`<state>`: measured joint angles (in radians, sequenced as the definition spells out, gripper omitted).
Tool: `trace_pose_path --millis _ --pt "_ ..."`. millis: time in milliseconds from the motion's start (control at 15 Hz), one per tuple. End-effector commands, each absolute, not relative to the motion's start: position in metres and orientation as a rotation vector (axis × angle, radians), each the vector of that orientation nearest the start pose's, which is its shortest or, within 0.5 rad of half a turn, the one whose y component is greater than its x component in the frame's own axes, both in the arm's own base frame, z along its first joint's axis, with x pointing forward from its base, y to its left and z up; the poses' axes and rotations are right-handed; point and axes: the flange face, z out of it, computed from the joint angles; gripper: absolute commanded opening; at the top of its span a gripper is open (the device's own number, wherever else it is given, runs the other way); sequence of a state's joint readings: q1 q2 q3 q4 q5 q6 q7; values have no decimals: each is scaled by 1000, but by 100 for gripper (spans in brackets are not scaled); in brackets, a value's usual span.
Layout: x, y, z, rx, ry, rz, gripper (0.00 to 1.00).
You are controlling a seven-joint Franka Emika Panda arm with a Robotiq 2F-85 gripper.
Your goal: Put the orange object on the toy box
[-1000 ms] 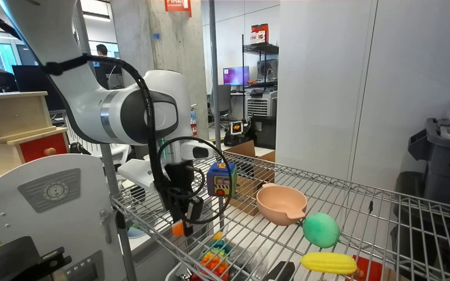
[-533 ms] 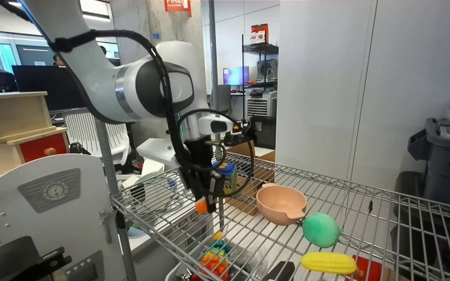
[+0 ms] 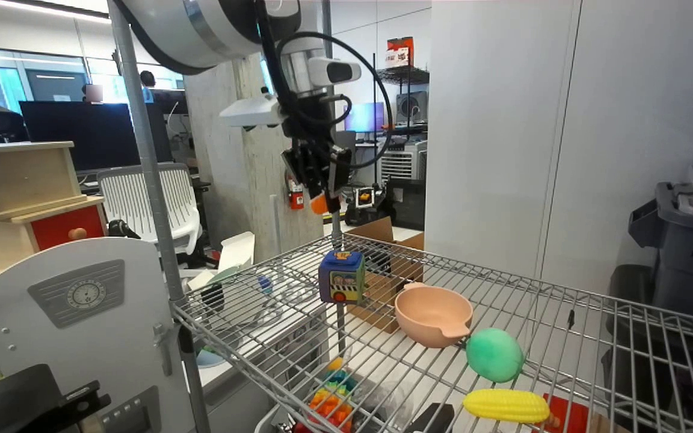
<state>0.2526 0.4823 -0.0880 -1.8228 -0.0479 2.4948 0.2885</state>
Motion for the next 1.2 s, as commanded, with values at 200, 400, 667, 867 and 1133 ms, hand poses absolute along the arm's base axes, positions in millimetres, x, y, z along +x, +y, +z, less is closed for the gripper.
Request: trace_pose_path --millis 200,400,667,867,1133 --pt "728 125 280 -3144 253 -157 13" --pt "745 129 252 -3154 292 -69 13" --pt "761 143 216 -3163 322 8 13" --pt "770 152 197 -3167 338 37 13" --pt "778 154 184 -3170 353 78 13"
